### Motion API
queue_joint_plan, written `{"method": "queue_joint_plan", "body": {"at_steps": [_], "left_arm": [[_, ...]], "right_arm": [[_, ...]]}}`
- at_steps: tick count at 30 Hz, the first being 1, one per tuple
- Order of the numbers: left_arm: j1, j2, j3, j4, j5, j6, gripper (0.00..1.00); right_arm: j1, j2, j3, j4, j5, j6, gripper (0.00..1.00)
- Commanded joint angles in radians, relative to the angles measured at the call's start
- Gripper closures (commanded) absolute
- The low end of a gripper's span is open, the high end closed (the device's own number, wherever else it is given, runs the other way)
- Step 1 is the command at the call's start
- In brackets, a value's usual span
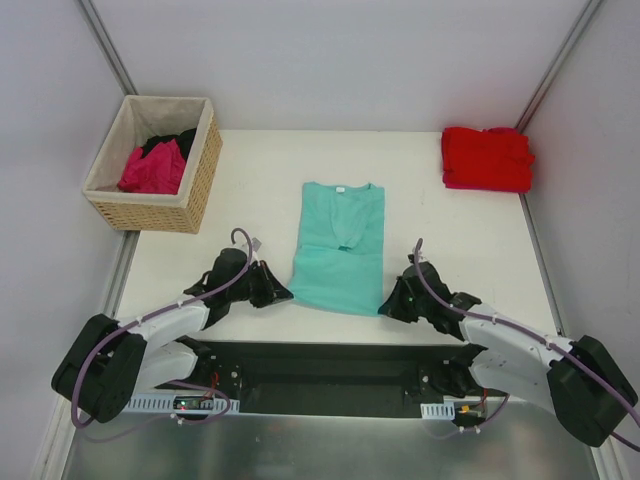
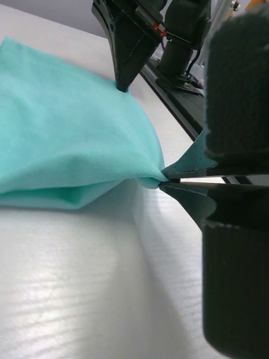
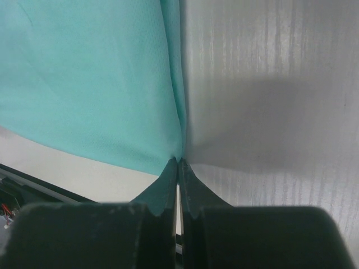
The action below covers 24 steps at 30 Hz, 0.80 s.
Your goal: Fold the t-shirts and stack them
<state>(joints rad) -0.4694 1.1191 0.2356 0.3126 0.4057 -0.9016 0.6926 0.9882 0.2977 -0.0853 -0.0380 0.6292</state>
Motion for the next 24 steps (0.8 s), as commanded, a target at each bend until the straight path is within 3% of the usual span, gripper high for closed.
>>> {"method": "queue_joint_plan", "body": {"at_steps": [1, 11, 24], "left_arm": [[0.011, -0.033, 0.074, -0.110, -0.047, 0.059, 1.00], [0.011, -0.038, 0.151, -0.132, -0.042, 0.066, 1.00], [0.031, 0.067, 0.450, -0.190, -0.038, 0.119, 1.00]], "right_arm": [[0.002, 0.013, 0.083, -0.094, 0.066, -0.052, 0.99], [-0.034, 0.030, 0.250, -0.168, 0.079, -0.123, 0.99], [-0.120, 0.128, 0.498, -0.232, 0.052, -0.212, 0.99]]}}
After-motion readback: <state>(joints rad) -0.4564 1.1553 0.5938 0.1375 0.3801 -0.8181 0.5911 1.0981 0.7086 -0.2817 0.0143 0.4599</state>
